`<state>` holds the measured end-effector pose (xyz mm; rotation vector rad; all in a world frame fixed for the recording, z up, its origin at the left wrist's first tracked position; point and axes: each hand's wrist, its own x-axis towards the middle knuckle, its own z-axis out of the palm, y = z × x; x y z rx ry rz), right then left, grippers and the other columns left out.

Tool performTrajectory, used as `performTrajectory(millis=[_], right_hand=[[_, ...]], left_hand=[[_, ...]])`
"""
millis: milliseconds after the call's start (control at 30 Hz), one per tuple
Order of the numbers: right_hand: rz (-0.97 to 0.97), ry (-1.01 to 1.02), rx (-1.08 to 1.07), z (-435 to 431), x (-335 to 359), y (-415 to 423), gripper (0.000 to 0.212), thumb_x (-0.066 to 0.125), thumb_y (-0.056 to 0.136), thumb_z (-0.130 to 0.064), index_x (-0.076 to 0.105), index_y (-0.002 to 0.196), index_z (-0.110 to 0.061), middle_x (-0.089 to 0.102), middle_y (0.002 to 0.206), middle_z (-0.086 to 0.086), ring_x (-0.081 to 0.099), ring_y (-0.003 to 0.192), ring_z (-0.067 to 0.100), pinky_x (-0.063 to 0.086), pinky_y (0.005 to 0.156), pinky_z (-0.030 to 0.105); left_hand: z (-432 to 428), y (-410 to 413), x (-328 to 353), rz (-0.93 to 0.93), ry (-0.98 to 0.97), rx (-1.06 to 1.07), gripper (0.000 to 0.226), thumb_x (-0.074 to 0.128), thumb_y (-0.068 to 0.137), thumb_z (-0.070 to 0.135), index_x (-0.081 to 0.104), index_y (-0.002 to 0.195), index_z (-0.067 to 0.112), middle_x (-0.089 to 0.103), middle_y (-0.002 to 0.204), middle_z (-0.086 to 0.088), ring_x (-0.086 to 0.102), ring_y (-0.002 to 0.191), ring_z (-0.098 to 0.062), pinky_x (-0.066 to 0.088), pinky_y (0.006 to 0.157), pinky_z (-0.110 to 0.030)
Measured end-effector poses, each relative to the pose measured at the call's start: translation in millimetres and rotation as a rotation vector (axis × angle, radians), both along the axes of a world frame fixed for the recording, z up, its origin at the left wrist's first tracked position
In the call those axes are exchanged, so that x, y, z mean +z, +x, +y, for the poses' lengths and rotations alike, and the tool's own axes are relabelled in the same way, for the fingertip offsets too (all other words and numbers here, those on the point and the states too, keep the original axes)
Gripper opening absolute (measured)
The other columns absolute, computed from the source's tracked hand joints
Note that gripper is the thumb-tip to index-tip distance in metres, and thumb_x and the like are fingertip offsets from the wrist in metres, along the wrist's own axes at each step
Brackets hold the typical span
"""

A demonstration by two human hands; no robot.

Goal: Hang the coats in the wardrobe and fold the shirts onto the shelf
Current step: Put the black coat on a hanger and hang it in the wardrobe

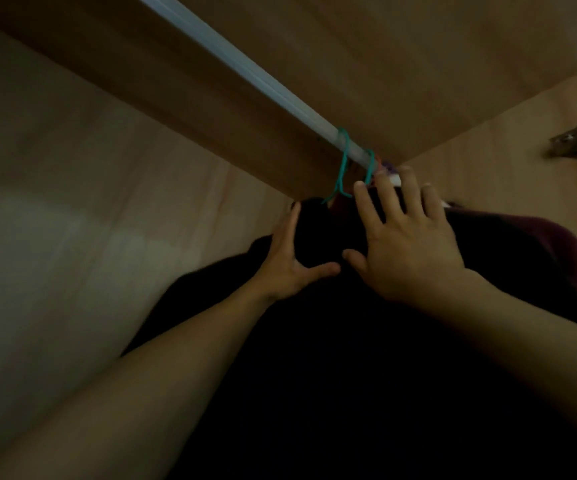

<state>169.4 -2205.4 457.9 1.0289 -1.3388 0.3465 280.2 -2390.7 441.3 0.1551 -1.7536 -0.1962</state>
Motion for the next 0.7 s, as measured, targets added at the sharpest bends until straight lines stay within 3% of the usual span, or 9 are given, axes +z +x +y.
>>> performTrajectory(millis=[200, 267, 333, 467, 600, 700], right_hand=[[0.001, 0.057, 0.048, -0.9, -24.1, 17.6, 0.08, 0.01, 0.091, -0.066, -0.003, 0.156, -0.021, -0.013, 0.163, 0.014, -0.019, 0.147, 0.038, -0.006, 0.119, 0.057], [-0.014, 0.129, 0.079, -0.1, -32.5, 26.7, 0.075, 0.002, 0.091, -0.066, -0.003, 0.156, -0.028, -0.017, 0.162, 0.011, -0.025, 0.146, 0.036, -0.012, 0.118, 0.057], [-0.026, 0.194, 0.108, 0.4, -39.8, 39.2, 0.072, 0.002, 0.092, -0.065, -0.002, 0.156, -0.033, -0.018, 0.163, 0.009, -0.027, 0.145, 0.035, -0.015, 0.117, 0.056], [-0.034, 0.302, 0.141, 6.0, -55.0, 61.9, 0.07, 0.005, 0.093, -0.068, -0.003, 0.155, -0.036, -0.014, 0.164, 0.005, -0.024, 0.147, 0.032, -0.015, 0.117, 0.055], [-0.071, 0.344, 0.169, 12.7, -76.6, 79.3, 0.079, 0.009, 0.088, -0.076, -0.01, 0.154, -0.036, -0.017, 0.163, 0.002, -0.021, 0.148, 0.031, -0.011, 0.117, 0.055], [-0.067, 0.334, 0.189, 8.1, -100.6, 91.8, 0.09, 0.018, 0.085, -0.081, -0.018, 0.151, -0.033, -0.021, 0.162, 0.003, -0.022, 0.147, 0.033, -0.011, 0.116, 0.055]], left_hand=[[7.4, 39.1, -10.4, -0.047, 0.081, 0.097, 0.127, 0.064, 0.048, 0.092, -0.003, 0.149, 0.053, 0.0, 0.166, 0.006, 0.0, 0.152, -0.018, 0.013, 0.121, -0.056], [16.5, 52.4, -16.2, -0.049, 0.139, 0.167, 0.123, 0.055, 0.046, 0.098, -0.002, 0.147, 0.056, 0.004, 0.166, 0.004, -0.001, 0.152, -0.024, 0.004, 0.12, -0.059], [24.8, 67.6, -20.9, -0.058, 0.191, 0.275, 0.121, 0.044, 0.045, 0.103, -0.002, 0.147, 0.058, 0.005, 0.166, 0.002, -0.006, 0.152, -0.029, -0.008, 0.118, -0.057], [43.5, 90.7, -40.1, -0.091, 0.27, 0.437, 0.106, 0.021, 0.058, 0.102, 0.001, 0.15, 0.053, 0.003, 0.166, 0.004, -0.009, 0.152, -0.027, -0.014, 0.115, -0.055], [58.8, 119.1, -86.9, -0.074, 0.257, 0.587, 0.098, -0.001, 0.069, 0.093, 0.003, 0.154, 0.045, 0.004, 0.166, 0.004, -0.006, 0.152, -0.022, -0.01, 0.117, -0.057], [62.1, 147.2, -136.1, -0.123, 0.282, 0.76, 0.096, 0.003, 0.071, 0.092, 0.0, 0.154, 0.044, 0.0, 0.166, 0.005, -0.003, 0.152, -0.023, 0.0, 0.119, -0.06]])
